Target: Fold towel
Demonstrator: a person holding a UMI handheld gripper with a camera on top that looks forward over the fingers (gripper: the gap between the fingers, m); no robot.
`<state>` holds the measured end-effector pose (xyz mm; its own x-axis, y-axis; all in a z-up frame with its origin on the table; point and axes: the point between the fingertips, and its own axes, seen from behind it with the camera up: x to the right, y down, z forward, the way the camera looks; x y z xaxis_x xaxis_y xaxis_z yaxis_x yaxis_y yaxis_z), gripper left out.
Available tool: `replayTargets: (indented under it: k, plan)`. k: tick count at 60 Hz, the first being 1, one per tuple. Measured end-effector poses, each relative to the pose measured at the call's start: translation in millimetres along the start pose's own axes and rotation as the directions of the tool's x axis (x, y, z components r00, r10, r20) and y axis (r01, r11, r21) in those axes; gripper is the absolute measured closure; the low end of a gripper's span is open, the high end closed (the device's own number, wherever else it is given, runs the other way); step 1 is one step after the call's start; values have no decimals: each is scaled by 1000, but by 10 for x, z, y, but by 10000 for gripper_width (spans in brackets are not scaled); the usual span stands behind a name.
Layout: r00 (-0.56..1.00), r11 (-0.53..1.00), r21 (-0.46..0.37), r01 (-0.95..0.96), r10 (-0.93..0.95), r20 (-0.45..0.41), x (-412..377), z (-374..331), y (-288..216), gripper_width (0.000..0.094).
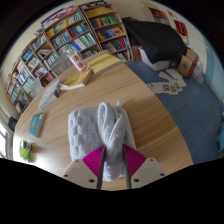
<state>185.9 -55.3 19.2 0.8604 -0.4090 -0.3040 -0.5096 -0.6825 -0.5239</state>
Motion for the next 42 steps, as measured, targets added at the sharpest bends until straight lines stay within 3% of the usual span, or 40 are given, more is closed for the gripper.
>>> replayTargets:
  k: [4,6,9,15,25,42]
  plan:
    - [997,999,3,-34,34,64,-164,-188,-81,221]
    - [994,998,12,-57,55,94,-225,-296,-124,69]
    - [993,996,43,-74,69,99,-229,-492,-218,112]
    - [1000,994,110,-6,3,29,-237,-907,-306,106]
    - [996,981,175,89,-88,-14,-584,-1574,-78,108]
    - [997,981,175,79,-78,-15,-868,-2389,550,108]
